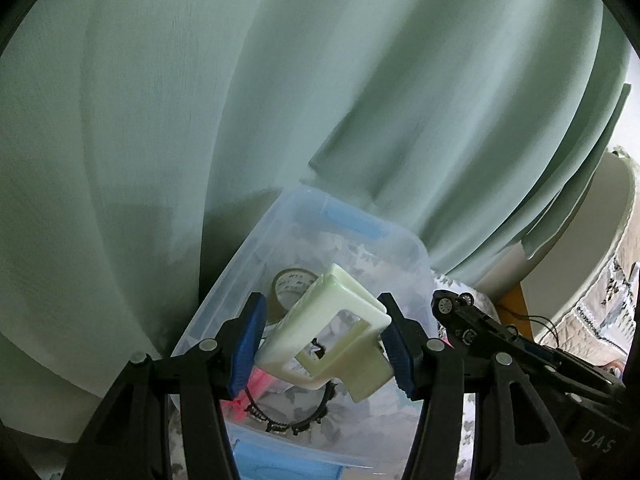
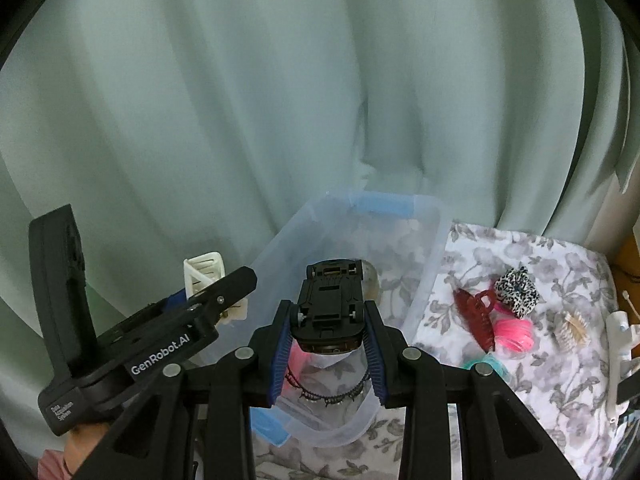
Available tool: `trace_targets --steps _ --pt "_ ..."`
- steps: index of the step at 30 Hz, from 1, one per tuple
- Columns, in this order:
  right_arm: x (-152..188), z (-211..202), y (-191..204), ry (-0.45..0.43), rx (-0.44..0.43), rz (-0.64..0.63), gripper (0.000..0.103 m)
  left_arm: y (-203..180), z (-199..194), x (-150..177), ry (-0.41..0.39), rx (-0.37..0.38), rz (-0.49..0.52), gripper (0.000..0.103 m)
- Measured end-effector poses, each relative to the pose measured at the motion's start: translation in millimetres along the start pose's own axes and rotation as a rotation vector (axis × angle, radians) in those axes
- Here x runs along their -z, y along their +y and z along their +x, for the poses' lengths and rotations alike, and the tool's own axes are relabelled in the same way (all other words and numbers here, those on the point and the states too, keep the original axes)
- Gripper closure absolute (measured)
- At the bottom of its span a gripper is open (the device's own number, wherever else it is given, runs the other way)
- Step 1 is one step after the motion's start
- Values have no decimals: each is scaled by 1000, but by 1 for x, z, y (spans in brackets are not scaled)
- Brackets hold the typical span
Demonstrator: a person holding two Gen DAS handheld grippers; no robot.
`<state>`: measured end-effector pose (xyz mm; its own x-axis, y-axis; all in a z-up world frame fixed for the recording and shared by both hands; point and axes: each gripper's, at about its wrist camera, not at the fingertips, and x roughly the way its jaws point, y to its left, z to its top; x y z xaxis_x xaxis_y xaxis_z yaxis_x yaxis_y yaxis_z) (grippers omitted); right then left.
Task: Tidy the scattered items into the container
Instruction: 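Carry the white claw clip and black hair clip over the clear bin, then release the white clip with the left tool while the right tool drops the black clip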
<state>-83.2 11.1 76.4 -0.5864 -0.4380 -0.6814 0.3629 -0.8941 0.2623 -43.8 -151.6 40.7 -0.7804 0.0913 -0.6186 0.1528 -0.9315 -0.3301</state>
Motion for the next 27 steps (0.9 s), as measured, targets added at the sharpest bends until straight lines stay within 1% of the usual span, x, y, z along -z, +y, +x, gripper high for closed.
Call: trace_targets --steps 5,10,15,18,20,21,22,25,27 --pt "5 19 -3 52 3 6 66 7 11 7 52 -19 -1 45" --pt "9 33 -6 92 5 14 67 13 16 12 85 -34 -2 45" --pt "8 33 -4 95 7 -1 67 12 22 11 96 -32 1 45" --pt "7 33 -3 95 7 -8 66 11 23 8 85 -40 2 45" --pt "6 33 -1 95 2 -17 66 10 25 6 77 -53 -1 42" --pt "6 33 0 95 2 -26 66 10 26 4 75 -56 -2 38" --pt "6 33 2 97 7 -38 65 9 25 4 75 -56 -2 38" --pt "6 31 6 97 14 -53 53 7 23 4 72 -52 3 37" --pt "5 29 5 89 11 -52 52 5 21 4 71 -52 6 37"
